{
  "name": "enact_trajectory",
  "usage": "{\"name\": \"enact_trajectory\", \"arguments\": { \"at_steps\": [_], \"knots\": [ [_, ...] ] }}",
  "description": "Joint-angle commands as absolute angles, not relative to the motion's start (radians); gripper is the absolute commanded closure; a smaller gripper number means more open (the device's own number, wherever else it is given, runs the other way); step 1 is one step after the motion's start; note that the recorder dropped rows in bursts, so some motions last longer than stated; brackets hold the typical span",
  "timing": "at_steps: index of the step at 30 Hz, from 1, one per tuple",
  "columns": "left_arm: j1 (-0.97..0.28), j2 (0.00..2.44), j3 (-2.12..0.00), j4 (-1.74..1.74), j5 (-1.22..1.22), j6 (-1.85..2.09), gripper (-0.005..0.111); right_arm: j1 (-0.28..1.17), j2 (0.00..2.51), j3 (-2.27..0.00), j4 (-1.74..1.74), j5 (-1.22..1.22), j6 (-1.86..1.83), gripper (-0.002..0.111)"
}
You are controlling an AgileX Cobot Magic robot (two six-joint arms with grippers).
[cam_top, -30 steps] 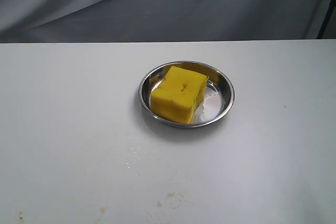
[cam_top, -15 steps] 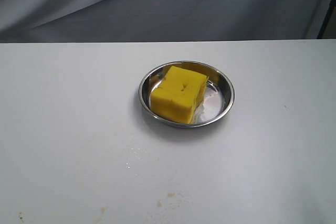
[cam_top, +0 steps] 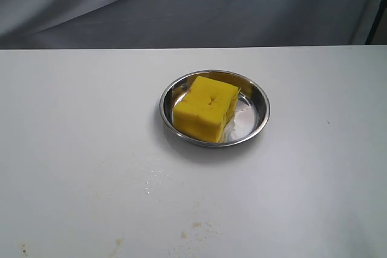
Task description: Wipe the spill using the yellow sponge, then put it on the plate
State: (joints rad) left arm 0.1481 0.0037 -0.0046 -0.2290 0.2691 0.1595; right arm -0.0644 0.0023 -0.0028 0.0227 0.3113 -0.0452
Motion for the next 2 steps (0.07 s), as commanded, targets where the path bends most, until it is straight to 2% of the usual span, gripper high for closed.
{"name": "enact_trajectory", "arguments": {
  "at_steps": [1,2],
  "knots": [
    [0.151,0.0,0.0,-0.225,0.267,0.158,0.107,-0.07,0.0,0.0,0.011,0.305,-0.05,0.108],
    [0.151,0.0,0.0,-0.225,0.267,0.158,0.107,-0.07,0.0,0.0,0.011,0.305,-0.05,0.108]
  ]
}}
